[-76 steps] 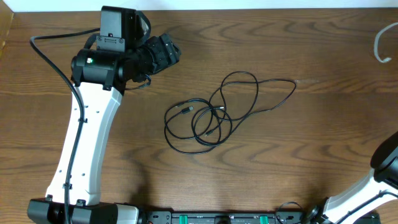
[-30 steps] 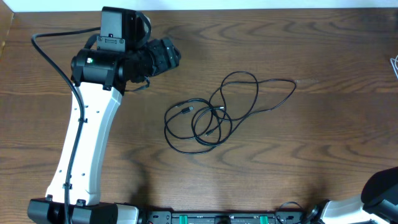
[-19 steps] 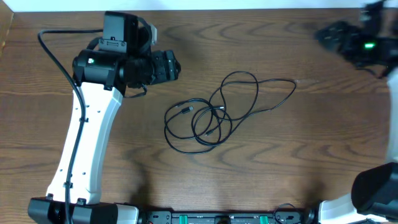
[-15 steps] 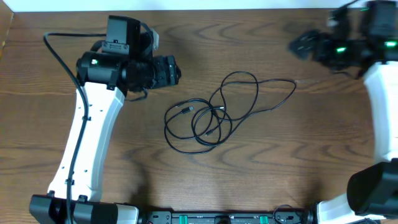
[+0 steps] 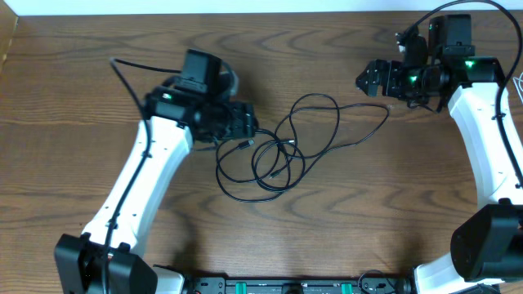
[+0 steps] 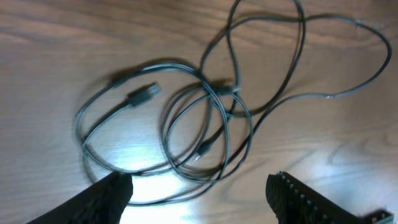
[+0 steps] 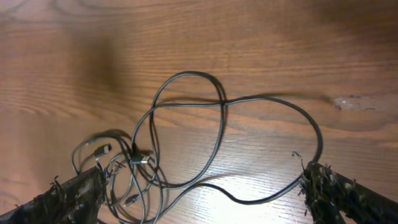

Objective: Untangle cables
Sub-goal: 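Lower the left gripper onto the black cable coil and grasp it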

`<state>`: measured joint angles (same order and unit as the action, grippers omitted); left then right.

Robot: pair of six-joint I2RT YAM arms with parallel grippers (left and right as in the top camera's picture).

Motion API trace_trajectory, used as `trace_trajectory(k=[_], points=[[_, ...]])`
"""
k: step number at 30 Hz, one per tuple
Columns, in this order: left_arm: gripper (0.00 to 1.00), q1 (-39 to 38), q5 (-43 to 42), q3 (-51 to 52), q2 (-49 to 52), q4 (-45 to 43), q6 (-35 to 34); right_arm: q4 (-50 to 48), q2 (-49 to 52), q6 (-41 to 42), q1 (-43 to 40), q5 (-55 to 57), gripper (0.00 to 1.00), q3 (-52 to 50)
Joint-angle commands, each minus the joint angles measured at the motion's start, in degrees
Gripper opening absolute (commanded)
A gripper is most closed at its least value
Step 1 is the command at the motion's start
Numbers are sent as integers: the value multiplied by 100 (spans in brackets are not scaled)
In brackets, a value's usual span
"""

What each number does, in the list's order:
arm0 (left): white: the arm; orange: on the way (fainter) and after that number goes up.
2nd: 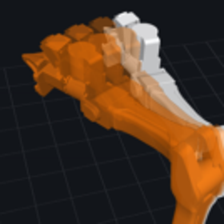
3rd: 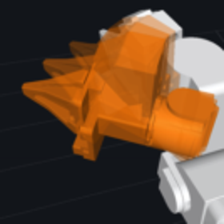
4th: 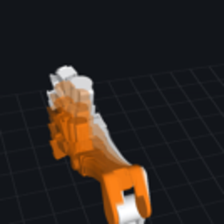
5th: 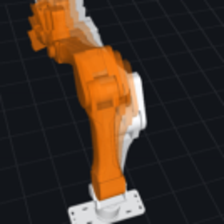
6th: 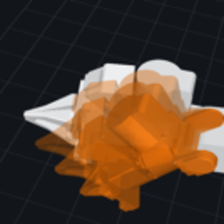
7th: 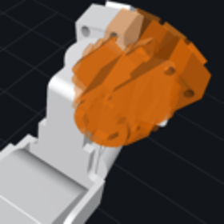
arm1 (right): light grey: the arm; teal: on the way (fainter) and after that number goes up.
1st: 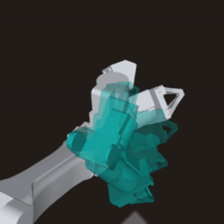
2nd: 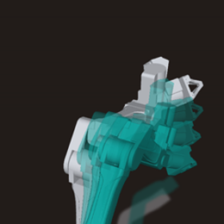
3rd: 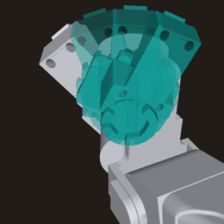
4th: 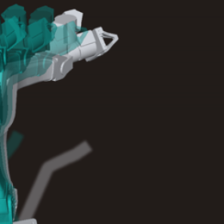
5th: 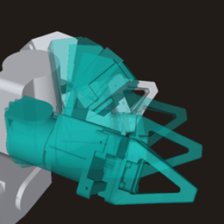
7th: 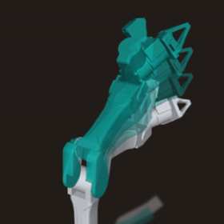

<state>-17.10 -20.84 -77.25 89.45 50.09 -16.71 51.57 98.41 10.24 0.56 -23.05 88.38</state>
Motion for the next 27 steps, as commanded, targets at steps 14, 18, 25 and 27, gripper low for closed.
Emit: trace_trajectory(k=[14, 18, 25, 27], points=[[63, -1550, 1685, 798, 785, -1615, -1700, 70, 42, 42, -131, 216, 99, -17], [54, -1746, 1685, 798, 1285, -1880, -1729, 90, 42, 39, -133, 219, 99, -20], [48, -1878, 1690, 798, 1696, -1967, -1921, 118, 42, 39, -133, 367, 99, -22], [48, -1884, 1698, 798, 1744, -1976, -1921, 116, 42, 39, -131, 367, 99, -22]])
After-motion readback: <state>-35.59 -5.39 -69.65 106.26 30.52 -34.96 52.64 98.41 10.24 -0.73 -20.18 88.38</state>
